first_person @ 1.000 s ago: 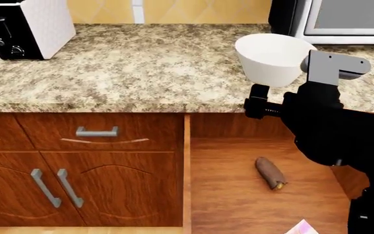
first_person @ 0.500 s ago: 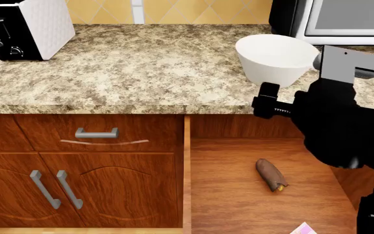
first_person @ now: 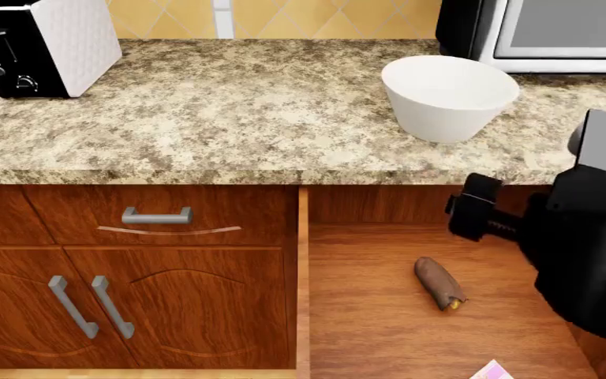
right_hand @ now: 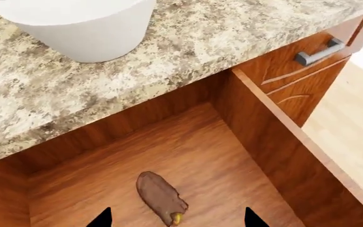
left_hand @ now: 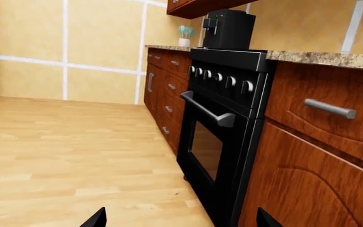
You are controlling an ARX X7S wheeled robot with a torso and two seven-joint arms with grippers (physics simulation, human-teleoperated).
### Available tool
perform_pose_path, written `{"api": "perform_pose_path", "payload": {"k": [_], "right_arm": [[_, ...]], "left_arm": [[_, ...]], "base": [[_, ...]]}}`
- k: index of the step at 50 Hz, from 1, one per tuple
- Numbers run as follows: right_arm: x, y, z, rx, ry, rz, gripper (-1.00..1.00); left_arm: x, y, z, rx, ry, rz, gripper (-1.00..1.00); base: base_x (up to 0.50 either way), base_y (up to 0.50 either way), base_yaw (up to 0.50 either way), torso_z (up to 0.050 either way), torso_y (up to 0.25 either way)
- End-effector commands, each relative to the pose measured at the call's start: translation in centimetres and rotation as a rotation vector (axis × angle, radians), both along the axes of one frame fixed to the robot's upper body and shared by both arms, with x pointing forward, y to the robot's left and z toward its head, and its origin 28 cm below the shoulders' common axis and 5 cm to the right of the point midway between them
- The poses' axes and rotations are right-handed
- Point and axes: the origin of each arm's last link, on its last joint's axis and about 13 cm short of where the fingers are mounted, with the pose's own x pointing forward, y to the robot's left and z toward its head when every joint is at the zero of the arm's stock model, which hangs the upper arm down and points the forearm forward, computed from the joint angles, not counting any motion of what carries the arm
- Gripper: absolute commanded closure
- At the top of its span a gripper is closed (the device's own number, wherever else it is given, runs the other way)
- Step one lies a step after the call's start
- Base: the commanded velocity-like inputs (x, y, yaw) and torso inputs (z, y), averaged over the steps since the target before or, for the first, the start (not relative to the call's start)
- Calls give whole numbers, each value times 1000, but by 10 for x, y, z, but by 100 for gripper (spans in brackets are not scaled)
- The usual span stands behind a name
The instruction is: Place the bar in the bowl and close the drawer.
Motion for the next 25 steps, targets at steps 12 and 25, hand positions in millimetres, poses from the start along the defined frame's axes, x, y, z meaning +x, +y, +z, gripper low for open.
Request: {"api": "perform_pose_path", "payload": {"k": [12,25], "right_arm": [[-30,-11,-43,128,285,-202,-100],[-34,-13,-60,155,350,-232,-100]], "left_arm": [[-2,4,-3,-5,8,-12,-100],[8,5,-1,-4,7,-17,-100]], "base": [[0,0,0,0,0],[0,0,0,0,0]]}}
